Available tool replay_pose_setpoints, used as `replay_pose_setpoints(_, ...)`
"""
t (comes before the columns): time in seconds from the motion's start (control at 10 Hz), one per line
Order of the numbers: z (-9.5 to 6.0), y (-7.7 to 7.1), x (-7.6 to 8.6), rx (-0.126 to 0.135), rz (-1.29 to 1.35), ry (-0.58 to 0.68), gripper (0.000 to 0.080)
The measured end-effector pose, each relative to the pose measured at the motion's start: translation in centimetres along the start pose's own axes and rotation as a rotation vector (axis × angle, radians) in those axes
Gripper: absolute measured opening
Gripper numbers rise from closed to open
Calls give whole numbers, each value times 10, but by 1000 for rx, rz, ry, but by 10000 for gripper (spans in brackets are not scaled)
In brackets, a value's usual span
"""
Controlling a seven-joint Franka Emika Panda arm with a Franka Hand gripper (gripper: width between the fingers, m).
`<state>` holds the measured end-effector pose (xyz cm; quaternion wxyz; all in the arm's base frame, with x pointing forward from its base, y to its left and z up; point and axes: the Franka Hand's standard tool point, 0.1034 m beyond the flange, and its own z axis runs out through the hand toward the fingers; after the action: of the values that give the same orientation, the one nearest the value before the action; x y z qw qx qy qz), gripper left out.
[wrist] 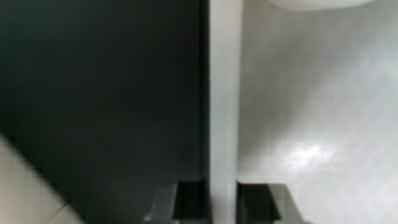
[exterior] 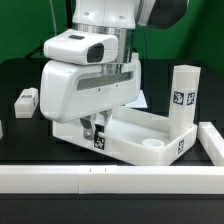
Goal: Assemble desk
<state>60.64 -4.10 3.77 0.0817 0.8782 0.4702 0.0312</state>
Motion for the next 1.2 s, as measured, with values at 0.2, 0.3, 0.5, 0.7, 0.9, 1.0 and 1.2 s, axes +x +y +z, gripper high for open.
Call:
replay_pose_setpoints(0.2,2,-1,3,-10,-134,-4,60)
replay_pose_setpoints(0.3,2,1,1,-12,-161,-8,60)
replay_pose_setpoints(0.5,2,1,-1,-15,-249,-17,60)
replay_pose_setpoints(0.7,-2,7,18,-38,-311,-12,60)
replay_pose_setpoints(0.9,5,12,49,-57,-320,14,60)
replay_pose_setpoints(1.0,7,11,63,-68,-334,16,63)
replay_pose_setpoints(1.2,6,12,62,-84,-358,-11,71)
